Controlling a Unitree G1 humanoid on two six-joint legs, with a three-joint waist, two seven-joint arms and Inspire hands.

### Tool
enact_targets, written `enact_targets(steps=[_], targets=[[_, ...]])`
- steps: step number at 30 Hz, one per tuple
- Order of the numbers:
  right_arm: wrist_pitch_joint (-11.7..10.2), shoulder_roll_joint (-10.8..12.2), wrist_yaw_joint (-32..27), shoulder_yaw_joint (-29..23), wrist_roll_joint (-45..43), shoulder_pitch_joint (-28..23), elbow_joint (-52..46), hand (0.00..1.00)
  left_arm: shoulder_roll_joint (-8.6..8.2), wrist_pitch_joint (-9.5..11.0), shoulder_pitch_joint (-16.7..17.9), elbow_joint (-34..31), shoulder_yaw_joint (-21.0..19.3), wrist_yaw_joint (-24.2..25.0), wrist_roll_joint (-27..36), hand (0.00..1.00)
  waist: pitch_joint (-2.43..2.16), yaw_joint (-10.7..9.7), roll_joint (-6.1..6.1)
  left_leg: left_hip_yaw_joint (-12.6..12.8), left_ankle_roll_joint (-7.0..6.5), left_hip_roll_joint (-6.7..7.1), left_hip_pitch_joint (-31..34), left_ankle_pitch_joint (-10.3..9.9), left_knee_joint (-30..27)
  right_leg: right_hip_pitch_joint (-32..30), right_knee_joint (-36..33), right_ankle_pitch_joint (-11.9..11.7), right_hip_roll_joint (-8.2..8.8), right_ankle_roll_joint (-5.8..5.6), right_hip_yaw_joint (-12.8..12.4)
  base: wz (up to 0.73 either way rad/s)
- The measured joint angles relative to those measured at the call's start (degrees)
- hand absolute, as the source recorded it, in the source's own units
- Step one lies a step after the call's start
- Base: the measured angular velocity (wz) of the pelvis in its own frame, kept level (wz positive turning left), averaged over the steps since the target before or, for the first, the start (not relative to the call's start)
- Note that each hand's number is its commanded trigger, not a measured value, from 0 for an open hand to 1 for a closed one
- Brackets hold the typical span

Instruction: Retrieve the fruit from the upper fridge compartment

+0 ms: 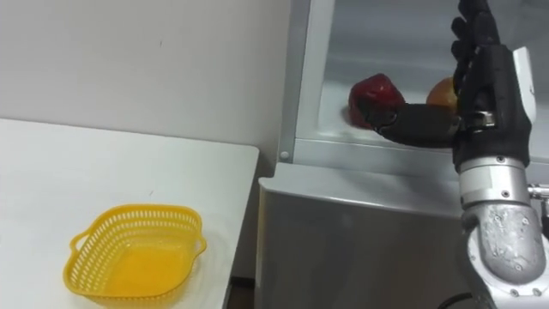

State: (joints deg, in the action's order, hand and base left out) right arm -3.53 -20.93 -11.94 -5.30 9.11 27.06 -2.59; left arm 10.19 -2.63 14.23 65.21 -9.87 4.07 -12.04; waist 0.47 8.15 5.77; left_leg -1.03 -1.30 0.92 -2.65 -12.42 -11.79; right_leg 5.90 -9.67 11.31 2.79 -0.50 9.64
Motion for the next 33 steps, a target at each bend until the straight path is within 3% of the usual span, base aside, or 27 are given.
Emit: enact_targets(steps=[8,24,33], targets=[[1.25,-0.73,0.11,1.9,-0.58,2.26,1.97,0.0,0.62,-0.98,-0.31,-0.02,1.06,0.03,0.01,0.0,0.06,-0.23,0.83,-0.74,0.01,0.06,0.51,0.0,-0.72,0.09,-0.07,0.0,0.06,0.0,1.48,0.03],[1.68,-1.56,0.83,1.99,-0.64,3.55,1.97,0.0,1.33,-1.17,-0.6,-0.04,1.77,0.02,0.0,0.0,0.08,-0.05,0.81,-1.23,0.02,0.21,1.51,-0.02,-1.62,-0.06,-0.1,0.0,0.08,0.0,1.7,0.01],[2.04,-4.49,2.15,3.13,-0.44,4.1,7.28,0.0,1.46,-1.78,-0.7,0.12,1.84,-0.12,0.04,0.0,0.18,0.22,0.65,-1.41,0.02,0.3,1.53,-0.02,-1.71,0.01,-0.13,0.0,0.12,0.0,1.67,0.0]])
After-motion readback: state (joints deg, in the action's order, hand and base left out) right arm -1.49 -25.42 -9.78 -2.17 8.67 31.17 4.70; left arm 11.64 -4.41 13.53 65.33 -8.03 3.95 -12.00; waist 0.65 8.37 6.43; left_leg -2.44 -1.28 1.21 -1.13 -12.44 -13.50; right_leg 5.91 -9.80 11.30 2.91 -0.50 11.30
